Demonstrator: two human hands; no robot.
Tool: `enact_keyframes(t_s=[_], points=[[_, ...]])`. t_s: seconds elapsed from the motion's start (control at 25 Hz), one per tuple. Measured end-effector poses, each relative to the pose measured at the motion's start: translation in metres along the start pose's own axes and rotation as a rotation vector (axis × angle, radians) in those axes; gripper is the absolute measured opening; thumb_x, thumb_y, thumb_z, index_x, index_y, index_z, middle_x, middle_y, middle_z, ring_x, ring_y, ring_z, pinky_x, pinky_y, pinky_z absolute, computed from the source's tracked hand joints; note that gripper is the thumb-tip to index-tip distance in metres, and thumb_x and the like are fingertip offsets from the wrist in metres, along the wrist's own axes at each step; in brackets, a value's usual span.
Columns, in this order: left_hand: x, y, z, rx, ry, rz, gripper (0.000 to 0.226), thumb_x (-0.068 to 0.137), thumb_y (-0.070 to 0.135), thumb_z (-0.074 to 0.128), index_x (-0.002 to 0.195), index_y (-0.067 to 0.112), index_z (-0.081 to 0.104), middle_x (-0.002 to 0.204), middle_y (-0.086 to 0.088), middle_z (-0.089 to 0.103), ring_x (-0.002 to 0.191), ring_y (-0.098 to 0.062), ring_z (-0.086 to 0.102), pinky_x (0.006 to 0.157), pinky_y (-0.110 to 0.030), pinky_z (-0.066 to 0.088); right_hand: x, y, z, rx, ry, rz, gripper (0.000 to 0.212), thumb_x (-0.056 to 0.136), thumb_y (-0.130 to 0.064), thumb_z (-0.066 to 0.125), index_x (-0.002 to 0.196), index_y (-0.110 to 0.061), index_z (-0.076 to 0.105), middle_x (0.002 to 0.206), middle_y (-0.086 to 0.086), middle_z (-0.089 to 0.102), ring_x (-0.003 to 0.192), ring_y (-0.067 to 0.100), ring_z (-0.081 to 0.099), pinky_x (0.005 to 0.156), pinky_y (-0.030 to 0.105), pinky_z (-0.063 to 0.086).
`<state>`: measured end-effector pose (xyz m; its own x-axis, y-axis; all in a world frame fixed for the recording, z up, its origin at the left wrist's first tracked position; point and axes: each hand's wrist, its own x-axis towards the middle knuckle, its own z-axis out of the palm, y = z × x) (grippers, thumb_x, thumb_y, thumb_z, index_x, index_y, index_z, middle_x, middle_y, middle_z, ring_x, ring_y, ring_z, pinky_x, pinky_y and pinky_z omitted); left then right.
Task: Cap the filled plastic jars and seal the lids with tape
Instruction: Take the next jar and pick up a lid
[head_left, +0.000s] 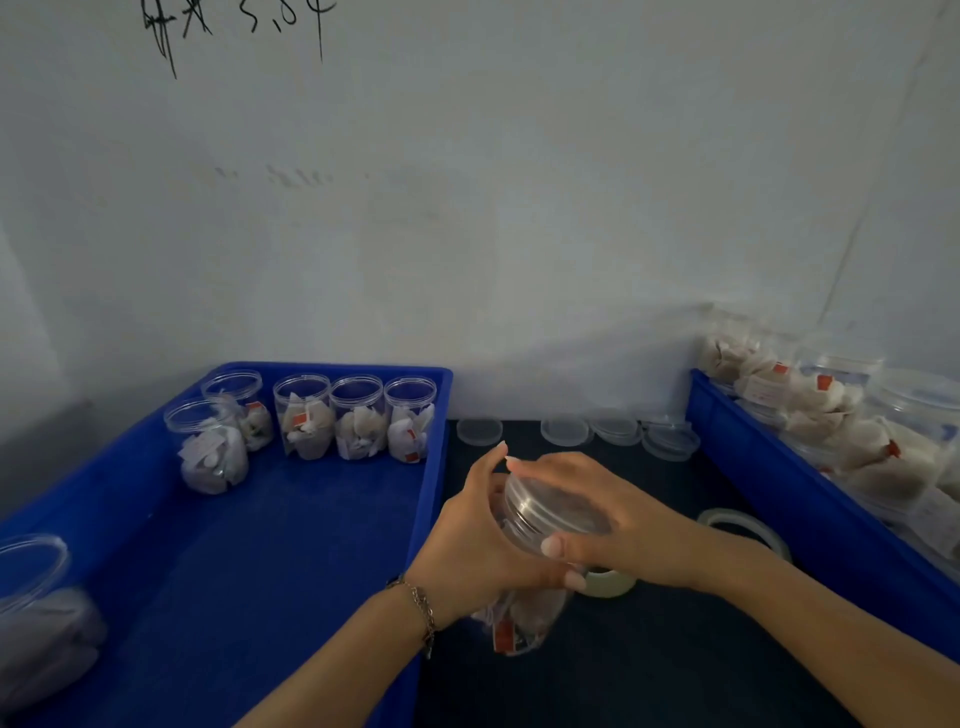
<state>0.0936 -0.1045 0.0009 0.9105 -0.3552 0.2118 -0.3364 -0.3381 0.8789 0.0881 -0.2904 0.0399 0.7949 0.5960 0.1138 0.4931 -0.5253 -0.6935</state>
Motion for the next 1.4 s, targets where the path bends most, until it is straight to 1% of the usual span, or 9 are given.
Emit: enact_keyframes(t_s=[0.24,0.4,0.52,0.64,0.8,0.96,1.08,1.24,1.4], points=[[-0.001,-0.011,0.003,0.06,0.001,0.008,0.128,0.038,0.056,0.086,0.143,0.035,0.015,0.127,0.022,0.046,0.117,0.005,0.048,0.103,-0.027,0.043,0.01,-0.011,0.006,-0.098,-0.053,0.122,0.065,0.063,-0.074,0.06,0.12,-0.066,0.03,0.123,-0.016,0.033,0.112,0.0,0.043,0.089,0.019,0.044],[0.007,-0.017,0.003,0.07,-0.014,-0.025,0.131,0.042,0.05,0.085,0.142,0.036,0.003,0.126,0.024,0.043,0.12,0.001,0.047,0.107,-0.031,0.039,0.014,-0.012,0.018,-0.207,0.015,0.179,0.066,0.074,-0.077,0.045,0.132,-0.052,0.026,0.136,-0.019,0.028,0.119,0.003,0.039,0.097,0.034,0.044],[0.008,-0.015,0.007,0.21,-0.034,-0.052,0.132,0.041,0.064,0.074,0.14,0.04,-0.01,0.136,0.022,0.037,0.125,0.0,0.041,0.109,-0.029,0.036,0.017,-0.013,0.032,-0.207,0.078,0.269,0.07,0.078,-0.078,0.038,0.138,-0.044,0.024,0.142,-0.015,0.032,0.12,0.007,0.043,0.096,0.032,0.044],[0.006,-0.017,0.008,0.189,0.015,-0.057,0.129,0.039,0.066,0.073,0.142,0.044,-0.002,0.136,0.024,0.036,0.124,0.003,0.04,0.106,-0.023,0.038,0.019,-0.013,0.019,-0.156,-0.037,0.378,0.082,0.077,-0.081,0.034,0.146,-0.041,0.017,0.151,-0.009,0.026,0.126,0.011,0.042,0.092,0.027,0.042],[0.009,-0.017,0.007,0.157,-0.053,-0.082,0.145,0.03,0.071,0.077,0.144,0.04,-0.008,0.127,0.024,0.045,0.12,0.003,0.044,0.108,-0.027,0.036,0.014,-0.01,-0.014,-0.113,-0.091,0.245,0.076,0.077,-0.066,0.058,0.144,-0.039,0.033,0.144,-0.017,0.041,0.119,-0.007,0.044,0.091,0.011,0.04],[0.007,-0.015,0.002,0.061,-0.092,-0.055,0.14,0.037,0.064,0.082,0.144,0.042,-0.004,0.117,0.026,0.052,0.108,0.01,0.052,0.092,-0.014,0.042,0.012,-0.003,-0.017,-0.132,-0.032,0.106,0.06,0.078,-0.051,0.069,0.134,-0.04,0.049,0.132,-0.021,0.053,0.115,-0.012,0.049,0.098,0.016,0.043],[0.005,-0.013,-0.004,-0.083,-0.083,-0.041,0.137,0.04,0.054,0.087,0.146,0.039,0.001,0.119,0.015,0.061,0.109,0.002,0.058,0.098,-0.026,0.047,0.011,-0.005,-0.024,-0.015,-0.087,0.039,0.052,0.071,-0.05,0.07,0.121,-0.05,0.055,0.131,-0.029,0.046,0.124,-0.013,0.04,0.101,0.01,0.036],[0.007,-0.009,-0.013,-0.275,-0.198,-0.037,0.123,0.044,0.039,0.091,0.144,0.025,0.02,0.117,-0.001,0.066,0.109,-0.017,0.063,0.097,-0.039,0.049,0.011,-0.009,-0.032,0.128,-0.068,-0.06,0.049,0.076,-0.031,0.074,0.123,-0.03,0.06,0.137,-0.014,0.051,0.128,-0.002,0.044,0.105,0.019,0.039],[0.007,-0.006,-0.019,-0.415,-0.285,-0.051,0.12,0.044,0.048,0.09,0.141,0.014,0.029,0.119,-0.013,0.065,0.113,-0.029,0.061,0.099,-0.043,0.046,0.008,-0.014,-0.039,0.255,0.025,-0.165,0.062,0.069,-0.045,0.078,0.122,-0.018,0.061,0.134,-0.01,0.056,0.13,0.009,0.047,0.105,0.026,0.041]])
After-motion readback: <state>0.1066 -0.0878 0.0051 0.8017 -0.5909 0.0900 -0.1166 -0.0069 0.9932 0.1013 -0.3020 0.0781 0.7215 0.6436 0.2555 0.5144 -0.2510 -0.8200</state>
